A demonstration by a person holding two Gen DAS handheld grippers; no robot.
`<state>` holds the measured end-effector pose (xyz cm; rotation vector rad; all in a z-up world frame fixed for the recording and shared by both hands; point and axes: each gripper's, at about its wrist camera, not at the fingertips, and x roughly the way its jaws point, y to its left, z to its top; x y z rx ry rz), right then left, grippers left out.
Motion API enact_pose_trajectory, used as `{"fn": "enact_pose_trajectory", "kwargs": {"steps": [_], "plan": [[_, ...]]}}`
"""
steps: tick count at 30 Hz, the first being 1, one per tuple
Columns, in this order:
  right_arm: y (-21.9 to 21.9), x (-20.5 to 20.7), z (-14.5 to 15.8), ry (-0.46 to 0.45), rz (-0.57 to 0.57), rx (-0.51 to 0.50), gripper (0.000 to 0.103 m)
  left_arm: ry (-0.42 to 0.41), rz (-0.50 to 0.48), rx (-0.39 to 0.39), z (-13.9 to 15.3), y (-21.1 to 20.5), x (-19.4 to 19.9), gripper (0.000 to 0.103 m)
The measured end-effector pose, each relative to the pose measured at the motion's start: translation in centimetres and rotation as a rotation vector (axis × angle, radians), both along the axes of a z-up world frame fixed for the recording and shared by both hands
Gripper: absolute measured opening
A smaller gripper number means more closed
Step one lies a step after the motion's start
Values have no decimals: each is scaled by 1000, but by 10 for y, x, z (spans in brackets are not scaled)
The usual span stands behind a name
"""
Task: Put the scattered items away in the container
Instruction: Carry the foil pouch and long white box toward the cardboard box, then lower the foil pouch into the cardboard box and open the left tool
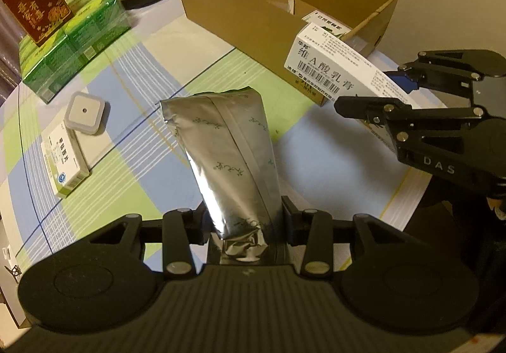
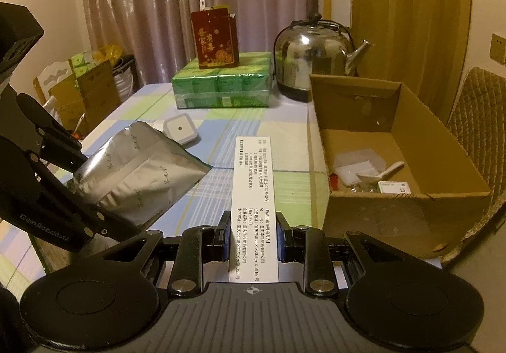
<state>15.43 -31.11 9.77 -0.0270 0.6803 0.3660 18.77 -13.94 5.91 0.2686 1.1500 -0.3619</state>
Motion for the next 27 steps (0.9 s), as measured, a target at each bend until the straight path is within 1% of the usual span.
{"fn": "enact_pose_trajectory", "kwargs": {"steps": [19, 27], "plan": [[-32, 17, 21, -57, -59, -7, 23, -41, -43, -38, 18, -34, 24, 37], [-51, 29, 30, -77, -95, -7, 23, -66, -47, -68, 36, -56, 46, 37]]}}
